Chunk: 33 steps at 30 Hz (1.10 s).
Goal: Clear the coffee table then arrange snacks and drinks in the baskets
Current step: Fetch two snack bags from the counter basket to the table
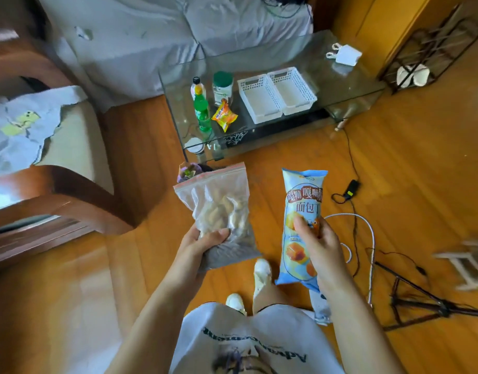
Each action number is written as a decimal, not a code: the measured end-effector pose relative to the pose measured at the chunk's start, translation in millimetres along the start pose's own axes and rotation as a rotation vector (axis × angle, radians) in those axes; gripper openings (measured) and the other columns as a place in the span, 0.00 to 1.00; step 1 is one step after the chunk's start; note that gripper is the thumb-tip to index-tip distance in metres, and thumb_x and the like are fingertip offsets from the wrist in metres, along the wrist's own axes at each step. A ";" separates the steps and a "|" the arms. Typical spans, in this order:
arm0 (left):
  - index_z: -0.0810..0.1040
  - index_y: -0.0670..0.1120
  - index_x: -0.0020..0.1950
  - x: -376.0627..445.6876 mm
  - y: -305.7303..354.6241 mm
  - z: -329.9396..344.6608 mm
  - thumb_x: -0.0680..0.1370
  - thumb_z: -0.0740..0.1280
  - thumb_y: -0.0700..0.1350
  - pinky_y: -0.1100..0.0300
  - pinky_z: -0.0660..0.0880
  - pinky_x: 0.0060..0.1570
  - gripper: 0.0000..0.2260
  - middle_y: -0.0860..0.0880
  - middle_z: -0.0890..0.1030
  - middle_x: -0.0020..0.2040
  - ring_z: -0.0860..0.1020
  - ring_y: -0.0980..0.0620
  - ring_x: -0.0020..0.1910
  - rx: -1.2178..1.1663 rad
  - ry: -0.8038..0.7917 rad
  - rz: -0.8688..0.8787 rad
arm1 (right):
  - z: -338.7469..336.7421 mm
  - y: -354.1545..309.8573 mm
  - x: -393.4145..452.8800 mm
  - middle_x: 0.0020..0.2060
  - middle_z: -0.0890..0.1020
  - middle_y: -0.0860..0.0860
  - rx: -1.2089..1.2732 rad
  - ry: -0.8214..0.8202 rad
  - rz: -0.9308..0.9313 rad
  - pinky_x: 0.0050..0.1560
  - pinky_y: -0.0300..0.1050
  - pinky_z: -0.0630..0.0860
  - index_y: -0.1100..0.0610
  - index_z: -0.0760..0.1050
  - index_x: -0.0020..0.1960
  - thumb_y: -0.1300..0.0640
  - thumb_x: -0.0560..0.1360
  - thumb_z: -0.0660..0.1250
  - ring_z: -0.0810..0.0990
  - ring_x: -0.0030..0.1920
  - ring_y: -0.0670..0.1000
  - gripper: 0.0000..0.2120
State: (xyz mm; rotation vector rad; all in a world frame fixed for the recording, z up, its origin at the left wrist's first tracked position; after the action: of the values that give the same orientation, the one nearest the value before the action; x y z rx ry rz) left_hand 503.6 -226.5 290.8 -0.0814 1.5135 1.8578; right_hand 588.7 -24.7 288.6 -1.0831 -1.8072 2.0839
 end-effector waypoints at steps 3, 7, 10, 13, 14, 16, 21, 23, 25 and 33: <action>0.77 0.45 0.59 35.0 4.1 11.9 0.66 0.71 0.48 0.55 0.78 0.45 0.23 0.42 0.83 0.52 0.81 0.44 0.51 0.003 -0.042 -0.031 | -9.1 -6.5 30.1 0.40 0.85 0.44 0.007 0.056 0.012 0.42 0.42 0.80 0.42 0.78 0.43 0.47 0.70 0.69 0.84 0.43 0.47 0.02; 0.78 0.47 0.58 84.9 16.6 25.3 0.65 0.71 0.48 0.57 0.79 0.43 0.22 0.44 0.84 0.51 0.82 0.45 0.49 0.003 -0.053 -0.049 | -13.1 -19.3 81.2 0.38 0.84 0.42 0.014 0.076 0.021 0.38 0.38 0.79 0.42 0.77 0.43 0.49 0.72 0.69 0.84 0.40 0.44 0.01; 0.76 0.46 0.60 132.0 32.8 36.7 0.65 0.72 0.47 0.56 0.79 0.43 0.24 0.43 0.83 0.52 0.82 0.44 0.51 -0.008 -0.033 -0.051 | -12.1 -35.9 130.3 0.36 0.84 0.41 0.039 0.063 0.019 0.34 0.34 0.79 0.44 0.77 0.43 0.51 0.72 0.68 0.83 0.38 0.40 0.02; 0.76 0.45 0.60 186.6 55.3 56.1 0.66 0.71 0.46 0.55 0.79 0.43 0.23 0.42 0.83 0.52 0.82 0.43 0.52 0.009 -0.007 -0.060 | -15.6 -61.9 186.1 0.36 0.84 0.42 0.053 0.035 0.019 0.33 0.33 0.77 0.47 0.77 0.45 0.52 0.73 0.68 0.83 0.37 0.40 0.01; 0.76 0.44 0.60 201.8 63.7 63.5 0.66 0.71 0.46 0.55 0.79 0.43 0.23 0.42 0.83 0.51 0.82 0.43 0.51 0.018 -0.004 -0.058 | -16.5 -71.7 201.6 0.36 0.84 0.43 0.062 0.022 0.017 0.32 0.33 0.77 0.48 0.77 0.45 0.53 0.73 0.68 0.83 0.37 0.40 0.02; 0.76 0.42 0.60 236.8 83.4 80.9 0.63 0.72 0.48 0.53 0.79 0.45 0.26 0.42 0.83 0.51 0.82 0.43 0.51 0.029 -0.003 -0.054 | -21.1 -92.5 237.6 0.36 0.85 0.42 0.075 -0.002 0.017 0.31 0.32 0.76 0.49 0.77 0.46 0.53 0.73 0.68 0.83 0.36 0.40 0.02; 0.75 0.37 0.60 303.8 115.5 107.6 0.65 0.71 0.45 0.52 0.78 0.45 0.26 0.40 0.82 0.49 0.81 0.43 0.48 -0.028 0.039 -0.039 | -25.2 -126.7 312.9 0.34 0.84 0.41 0.063 -0.035 0.035 0.30 0.31 0.75 0.49 0.76 0.46 0.54 0.73 0.68 0.83 0.35 0.40 0.03; 0.74 0.35 0.60 321.0 119.7 111.5 0.64 0.72 0.47 0.51 0.77 0.45 0.28 0.39 0.82 0.47 0.80 0.42 0.47 -0.045 0.041 -0.050 | -21.7 -132.4 336.8 0.33 0.84 0.40 0.057 -0.047 0.055 0.29 0.31 0.75 0.50 0.76 0.46 0.54 0.73 0.68 0.83 0.34 0.39 0.02; 0.74 0.36 0.60 338.8 124.7 110.8 0.63 0.72 0.48 0.52 0.78 0.44 0.28 0.39 0.82 0.47 0.81 0.42 0.47 -0.061 0.057 -0.064 | -16.5 -137.2 360.6 0.32 0.84 0.40 0.051 -0.064 0.075 0.28 0.30 0.75 0.50 0.75 0.45 0.55 0.73 0.67 0.82 0.33 0.39 0.02; 0.79 0.45 0.51 461.2 169.2 88.9 0.61 0.73 0.48 0.59 0.78 0.32 0.20 0.46 0.84 0.39 0.83 0.49 0.36 -0.108 0.131 -0.071 | 25.9 -176.6 490.1 0.31 0.83 0.38 -0.006 -0.115 0.104 0.27 0.30 0.74 0.49 0.74 0.44 0.52 0.72 0.67 0.82 0.33 0.38 0.03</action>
State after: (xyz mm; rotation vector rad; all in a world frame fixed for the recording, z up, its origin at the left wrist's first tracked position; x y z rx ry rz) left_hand 104.0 68.4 239.6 -0.3091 1.4769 1.9079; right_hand 164.2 276.3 253.3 -1.1033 -1.8459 2.2451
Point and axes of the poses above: each hand's wrist, its own x-axis towards the middle knuckle, its own z-axis out of the palm, y = z × x, the point moved 7 cm from there along x, towards the middle knuckle
